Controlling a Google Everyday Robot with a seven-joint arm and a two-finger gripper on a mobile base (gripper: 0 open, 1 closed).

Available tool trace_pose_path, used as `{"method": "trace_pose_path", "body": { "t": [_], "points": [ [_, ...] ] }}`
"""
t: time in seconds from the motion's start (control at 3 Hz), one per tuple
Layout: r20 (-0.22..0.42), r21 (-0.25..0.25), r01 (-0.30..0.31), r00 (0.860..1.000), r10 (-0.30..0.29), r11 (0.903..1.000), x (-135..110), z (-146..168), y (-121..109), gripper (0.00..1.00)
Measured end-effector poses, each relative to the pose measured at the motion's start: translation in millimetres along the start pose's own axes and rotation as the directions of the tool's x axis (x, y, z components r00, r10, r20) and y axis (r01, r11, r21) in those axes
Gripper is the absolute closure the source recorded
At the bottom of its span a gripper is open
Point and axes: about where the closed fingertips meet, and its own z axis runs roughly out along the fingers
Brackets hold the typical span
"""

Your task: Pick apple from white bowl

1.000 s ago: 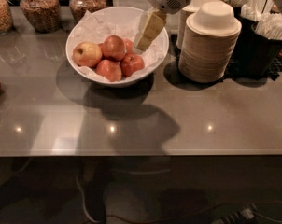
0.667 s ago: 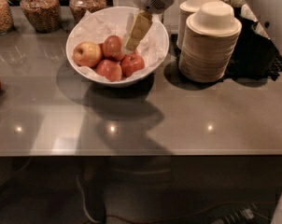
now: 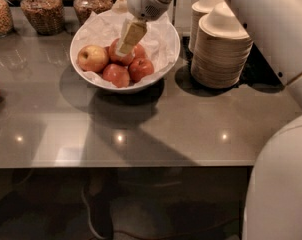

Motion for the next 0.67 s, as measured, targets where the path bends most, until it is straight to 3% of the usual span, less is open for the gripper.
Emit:
{"method": "trace_pose_path", "body": {
  "t": [0.67],
  "points": [
    [-0.066,-0.069,-0.005,0.998,0.001,0.9976,17,41,-1,0.19]
  ]
}}
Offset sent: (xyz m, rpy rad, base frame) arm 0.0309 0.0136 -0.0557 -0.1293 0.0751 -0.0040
